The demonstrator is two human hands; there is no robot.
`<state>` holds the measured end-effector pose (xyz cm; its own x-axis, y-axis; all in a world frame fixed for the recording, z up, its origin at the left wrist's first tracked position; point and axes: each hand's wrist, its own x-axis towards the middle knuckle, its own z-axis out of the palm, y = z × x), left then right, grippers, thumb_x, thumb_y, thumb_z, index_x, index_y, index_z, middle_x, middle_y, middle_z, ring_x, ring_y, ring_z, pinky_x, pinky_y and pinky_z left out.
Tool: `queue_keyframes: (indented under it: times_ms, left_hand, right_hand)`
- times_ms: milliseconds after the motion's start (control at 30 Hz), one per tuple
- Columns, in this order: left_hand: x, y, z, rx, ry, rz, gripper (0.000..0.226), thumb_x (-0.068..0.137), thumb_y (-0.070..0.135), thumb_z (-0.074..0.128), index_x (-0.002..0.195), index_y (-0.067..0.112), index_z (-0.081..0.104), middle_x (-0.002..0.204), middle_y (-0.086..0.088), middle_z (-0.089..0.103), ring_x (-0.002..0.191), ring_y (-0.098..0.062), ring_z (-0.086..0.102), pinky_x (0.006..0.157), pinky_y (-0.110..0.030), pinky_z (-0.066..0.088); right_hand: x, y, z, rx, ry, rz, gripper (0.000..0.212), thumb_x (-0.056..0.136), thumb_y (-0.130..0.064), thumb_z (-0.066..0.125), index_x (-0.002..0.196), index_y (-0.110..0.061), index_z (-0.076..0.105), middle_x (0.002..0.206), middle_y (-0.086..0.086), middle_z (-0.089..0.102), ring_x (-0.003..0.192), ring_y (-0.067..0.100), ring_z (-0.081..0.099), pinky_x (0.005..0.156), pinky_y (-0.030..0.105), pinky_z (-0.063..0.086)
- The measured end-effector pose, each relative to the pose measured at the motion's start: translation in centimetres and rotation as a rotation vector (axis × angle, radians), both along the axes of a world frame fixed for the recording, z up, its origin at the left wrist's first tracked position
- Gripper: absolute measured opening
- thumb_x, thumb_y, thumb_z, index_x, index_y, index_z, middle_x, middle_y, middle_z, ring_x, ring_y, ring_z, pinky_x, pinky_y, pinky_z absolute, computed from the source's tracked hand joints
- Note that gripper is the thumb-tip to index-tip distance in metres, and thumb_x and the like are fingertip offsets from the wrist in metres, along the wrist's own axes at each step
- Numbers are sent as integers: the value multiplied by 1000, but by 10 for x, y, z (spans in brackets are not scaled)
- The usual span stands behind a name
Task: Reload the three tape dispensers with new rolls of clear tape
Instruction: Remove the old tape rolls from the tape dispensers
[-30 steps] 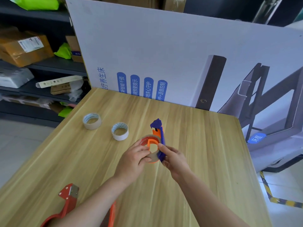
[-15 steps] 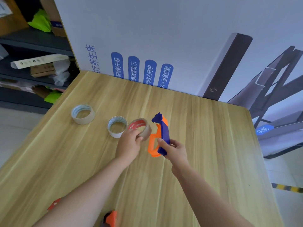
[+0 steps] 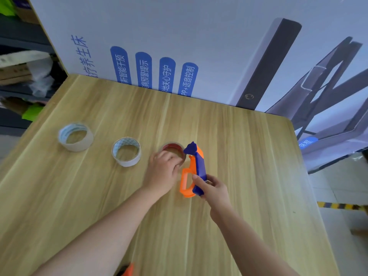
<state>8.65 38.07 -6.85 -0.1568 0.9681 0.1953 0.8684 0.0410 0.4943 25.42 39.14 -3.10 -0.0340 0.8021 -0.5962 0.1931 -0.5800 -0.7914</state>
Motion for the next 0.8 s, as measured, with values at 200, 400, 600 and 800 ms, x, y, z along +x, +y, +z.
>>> queue_keyframes:
  times_ms: [200,400,600,800]
  left_hand:
    - [29,-32,23,-195,-576,183,32,90,29,61,122,26,64,96,4,69,73,-9,58,71,-26,48]
    - [56,-90,45,-169,-531,275,27,86,16,63,111,21,71,92,4,69,71,-9,59,68,-23,48]
    - [96,-171,43,-306,-441,295,30,83,9,57,104,22,74,83,0,70,67,-15,60,58,-23,45]
    - [142,-242,30,-424,-359,330,27,81,12,55,98,22,74,71,2,67,62,-17,57,54,-27,40]
  right_hand:
    - [9,-20,21,31,89,80,36,79,-27,78,109,-11,66,82,2,71,62,8,63,57,18,48]
    - [38,-66,39,81,67,256,50,78,-23,80,123,-21,61,99,1,74,78,9,71,63,17,50]
    - [75,-141,30,107,-14,395,33,78,-20,79,107,-28,67,98,-5,73,81,6,71,65,18,53]
    - [116,-209,17,138,-178,527,8,78,-27,74,80,-34,71,82,-12,75,80,11,71,81,40,58]
